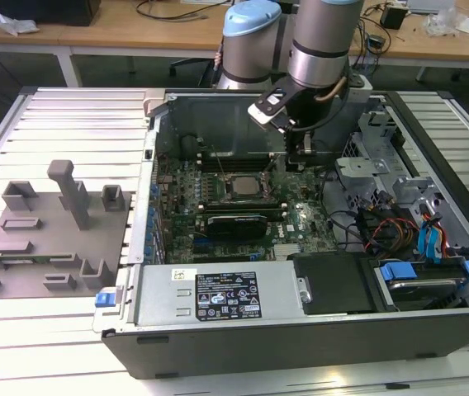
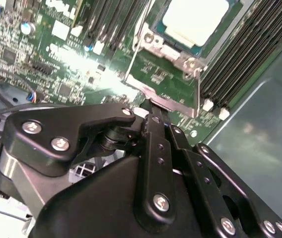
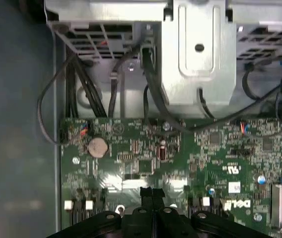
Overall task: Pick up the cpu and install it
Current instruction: 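Close the cpu cover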
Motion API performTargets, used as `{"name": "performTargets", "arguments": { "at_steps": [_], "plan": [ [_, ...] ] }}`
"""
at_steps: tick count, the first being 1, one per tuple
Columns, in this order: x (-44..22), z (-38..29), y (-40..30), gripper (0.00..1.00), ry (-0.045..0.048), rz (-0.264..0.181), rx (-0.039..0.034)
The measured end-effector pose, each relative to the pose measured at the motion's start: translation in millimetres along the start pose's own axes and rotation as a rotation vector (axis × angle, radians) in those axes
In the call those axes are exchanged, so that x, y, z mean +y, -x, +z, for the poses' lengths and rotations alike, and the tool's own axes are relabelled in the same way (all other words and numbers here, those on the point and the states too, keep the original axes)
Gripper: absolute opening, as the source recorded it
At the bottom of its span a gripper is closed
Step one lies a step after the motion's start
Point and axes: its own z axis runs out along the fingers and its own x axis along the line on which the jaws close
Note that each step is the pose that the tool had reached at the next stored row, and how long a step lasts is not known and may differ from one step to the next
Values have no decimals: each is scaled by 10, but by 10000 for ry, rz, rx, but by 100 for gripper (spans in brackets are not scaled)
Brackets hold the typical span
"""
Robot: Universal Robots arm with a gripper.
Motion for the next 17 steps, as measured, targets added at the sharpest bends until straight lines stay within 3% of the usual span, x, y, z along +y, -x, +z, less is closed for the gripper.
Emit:
{"name": "performTargets", "arguments": {
  "at_steps": [8,12,17],
  "plan": [
    [-226,0,-5,11,115,2,0],
    [-380,0,-10,11,220,6,1],
    [-392,1,-11,11,230,5,1]
  ]
}}
